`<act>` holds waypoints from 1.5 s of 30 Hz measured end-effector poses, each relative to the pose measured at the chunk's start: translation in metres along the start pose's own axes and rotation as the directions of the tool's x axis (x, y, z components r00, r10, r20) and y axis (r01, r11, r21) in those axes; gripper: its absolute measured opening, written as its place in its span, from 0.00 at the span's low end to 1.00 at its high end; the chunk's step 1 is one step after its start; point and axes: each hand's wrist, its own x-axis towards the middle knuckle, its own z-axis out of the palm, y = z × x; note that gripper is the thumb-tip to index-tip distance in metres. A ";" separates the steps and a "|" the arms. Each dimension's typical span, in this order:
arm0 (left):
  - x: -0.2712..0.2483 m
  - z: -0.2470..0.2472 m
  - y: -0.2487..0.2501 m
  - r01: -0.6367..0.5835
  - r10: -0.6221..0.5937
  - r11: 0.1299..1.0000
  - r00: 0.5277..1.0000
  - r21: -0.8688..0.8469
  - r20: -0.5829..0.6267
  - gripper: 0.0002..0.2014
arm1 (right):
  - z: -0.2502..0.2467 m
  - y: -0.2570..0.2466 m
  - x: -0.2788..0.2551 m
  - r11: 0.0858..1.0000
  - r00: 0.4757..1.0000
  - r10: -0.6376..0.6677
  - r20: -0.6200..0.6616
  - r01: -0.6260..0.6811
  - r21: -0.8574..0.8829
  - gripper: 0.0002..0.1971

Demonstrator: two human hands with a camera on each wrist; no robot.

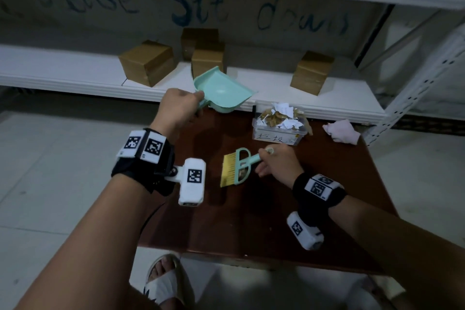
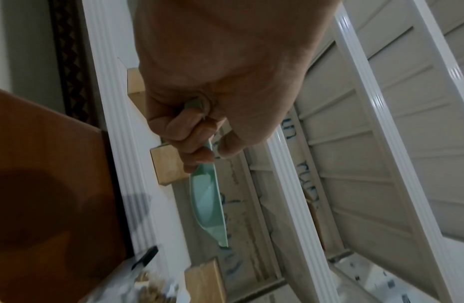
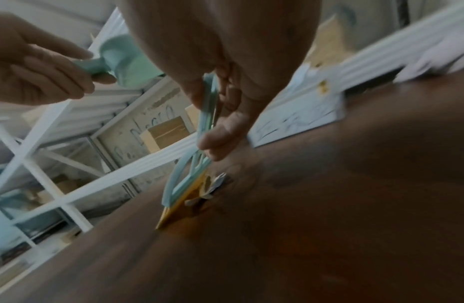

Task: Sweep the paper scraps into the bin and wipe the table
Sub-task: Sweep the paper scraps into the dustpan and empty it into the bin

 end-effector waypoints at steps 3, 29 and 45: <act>-0.010 0.020 -0.007 -0.036 0.034 0.996 0.999 0.084 0.031 0.18 | -0.034 0.008 -0.010 0.999 0.999 0.045 -0.014 -0.045 -0.001 0.12; 0.005 0.029 -0.022 -0.028 -0.162 0.823 0.946 0.567 0.281 0.23 | -0.127 -0.028 -0.021 0.661 0.922 -0.372 0.104 0.342 -0.668 0.21; 0.010 0.062 -0.054 -0.028 -0.361 0.648 0.869 0.761 0.339 0.11 | -0.083 -0.009 -0.015 0.546 0.773 -0.621 0.130 0.545 -0.637 0.23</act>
